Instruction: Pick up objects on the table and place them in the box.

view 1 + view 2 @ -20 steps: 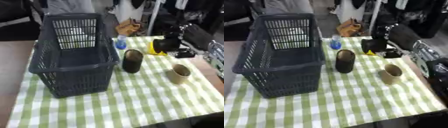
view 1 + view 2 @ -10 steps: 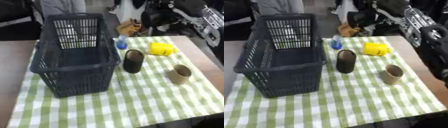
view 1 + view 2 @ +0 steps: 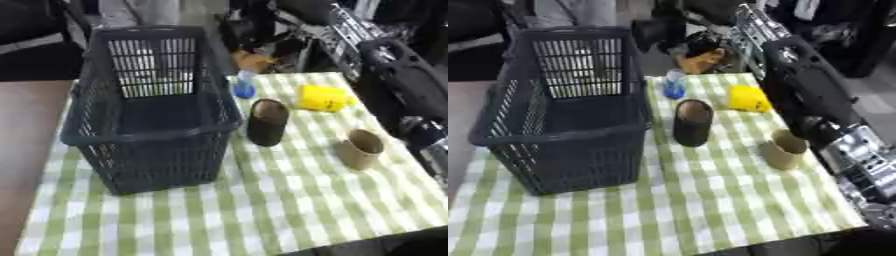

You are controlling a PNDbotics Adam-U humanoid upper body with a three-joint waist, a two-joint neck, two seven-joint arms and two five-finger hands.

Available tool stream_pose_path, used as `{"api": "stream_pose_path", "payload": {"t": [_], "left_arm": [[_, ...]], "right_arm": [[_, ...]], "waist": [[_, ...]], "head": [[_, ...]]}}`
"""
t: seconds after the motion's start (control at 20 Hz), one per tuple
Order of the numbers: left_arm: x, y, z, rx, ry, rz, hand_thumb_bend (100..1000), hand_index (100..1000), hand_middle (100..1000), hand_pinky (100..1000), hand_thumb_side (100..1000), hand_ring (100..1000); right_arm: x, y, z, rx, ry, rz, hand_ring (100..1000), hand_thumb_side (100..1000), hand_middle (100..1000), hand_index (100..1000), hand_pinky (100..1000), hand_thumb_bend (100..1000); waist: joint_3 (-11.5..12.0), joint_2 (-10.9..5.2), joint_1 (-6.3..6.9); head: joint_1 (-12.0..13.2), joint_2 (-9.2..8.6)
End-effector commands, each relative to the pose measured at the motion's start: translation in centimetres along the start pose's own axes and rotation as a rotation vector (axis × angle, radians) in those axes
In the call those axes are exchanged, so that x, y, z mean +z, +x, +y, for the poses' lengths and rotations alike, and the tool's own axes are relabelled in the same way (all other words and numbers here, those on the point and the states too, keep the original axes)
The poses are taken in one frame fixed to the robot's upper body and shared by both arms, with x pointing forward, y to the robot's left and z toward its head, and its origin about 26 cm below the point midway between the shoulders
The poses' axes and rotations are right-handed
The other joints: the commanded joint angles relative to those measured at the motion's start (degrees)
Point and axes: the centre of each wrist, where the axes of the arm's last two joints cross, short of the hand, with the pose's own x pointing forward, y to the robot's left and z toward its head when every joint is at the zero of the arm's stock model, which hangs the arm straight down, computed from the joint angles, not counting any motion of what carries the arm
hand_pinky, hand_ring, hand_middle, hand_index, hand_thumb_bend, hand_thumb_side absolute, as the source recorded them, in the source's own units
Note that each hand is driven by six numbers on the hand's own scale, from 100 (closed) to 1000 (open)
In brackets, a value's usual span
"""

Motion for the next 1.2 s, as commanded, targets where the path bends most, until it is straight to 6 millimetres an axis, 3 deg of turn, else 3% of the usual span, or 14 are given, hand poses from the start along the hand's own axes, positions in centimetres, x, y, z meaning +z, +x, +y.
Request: {"api": "stream_pose_path", "payload": {"t": [0.05, 0.25, 0.5, 0.7, 0.8, 0.85, 0.9, 0.95, 1.0, 1.05, 1.1, 1.2], "left_arm": [[-0.5, 0.6, -0.1, 0.008, -0.008, -0.026, 439, 804, 738, 386, 937, 802], [-0.6, 0.7, -0.5, 0.021, -0.013, -0.028, 438, 804, 739, 386, 936, 803], [-0.7, 0.7, -0.7, 0.03, -0.014, -0.03, 438, 804, 738, 386, 936, 802], [-0.6, 0.7, -0.9, 0.036, -0.02, -0.029, 437, 804, 738, 386, 936, 803], [-0.6, 0.7, -0.9, 0.037, -0.021, -0.028, 436, 804, 738, 386, 937, 803], [-0.6, 0.7, -0.9, 0.037, -0.022, -0.028, 436, 805, 738, 386, 937, 803], [-0.6, 0.7, -1.0, 0.038, -0.023, -0.028, 437, 805, 738, 386, 937, 803], [-0.6, 0.7, -1.0, 0.038, -0.024, -0.029, 437, 805, 738, 386, 936, 803], [-0.6, 0.7, -1.0, 0.039, -0.025, -0.029, 437, 805, 739, 387, 936, 803], [-0.6, 0.7, -1.0, 0.039, -0.025, -0.029, 437, 805, 739, 387, 936, 803], [-0.6, 0.7, -1.0, 0.039, -0.025, -0.029, 438, 805, 738, 387, 936, 803], [-0.6, 0.7, -1.0, 0.039, -0.024, -0.028, 438, 805, 739, 387, 937, 803]], "right_arm": [[-2.0, 0.2, 0.0, 0.02, -0.019, -0.05, 438, 162, 325, 370, 451, 424], [-3.2, 1.6, 2.3, 0.003, 0.009, -0.085, 438, 169, 336, 375, 450, 427], [-3.2, 2.7, 4.7, -0.012, 0.039, -0.096, 426, 163, 337, 377, 437, 416], [-3.2, 4.0, 6.8, -0.027, 0.082, -0.108, 467, 223, 386, 425, 479, 411], [-3.5, 4.5, 7.2, -0.008, 0.102, -0.137, 520, 279, 445, 494, 533, 410], [-3.8, 4.7, 7.2, 0.008, 0.116, -0.157, 621, 371, 554, 614, 629, 382], [-3.9, 4.9, 7.3, 0.025, 0.128, -0.176, 695, 412, 628, 674, 695, 356], [-4.0, 5.0, 7.4, 0.05, 0.17, -0.202, 934, 519, 901, 872, 948, 343], [-4.1, 5.1, 7.5, 0.074, 0.21, -0.222, 1000, 544, 988, 937, 1000, 350], [-4.0, 5.2, 7.6, 0.095, 0.247, -0.235, 1000, 544, 988, 937, 1000, 350], [-4.0, 5.2, 7.7, 0.109, 0.268, -0.243, 1000, 586, 1000, 1000, 1000, 382], [-4.1, 5.1, 7.5, 0.159, 0.273, -0.248, 1000, 611, 1000, 1000, 1000, 402]], "waist": [[0.2, -0.58, 1.16], [0.9, -0.51, 1.65], [1.3, -0.43, 1.96], [1.6, -0.33, 2.04], [1.6, -0.34, 2.05], [1.7, -0.36, 2.04], [1.7, -0.37, 2.04], [1.7, -0.4, 2.01], [1.8, -0.41, 2.02], [1.8, -0.43, 2.02], [1.8, -0.44, 2.02], [1.8, -0.47, 1.98]], "head": [[-0.6, 0.28], [-1.5, 0.28], [-2.0, 0.28], [-2.4, 0.28], [-2.5, 0.28], [-2.6, 0.28], [-2.7, 0.28], [-2.7, 0.28], [-2.7, 0.28], [-2.7, 0.28], [-2.8, 0.28], [-2.7, 0.28]]}}
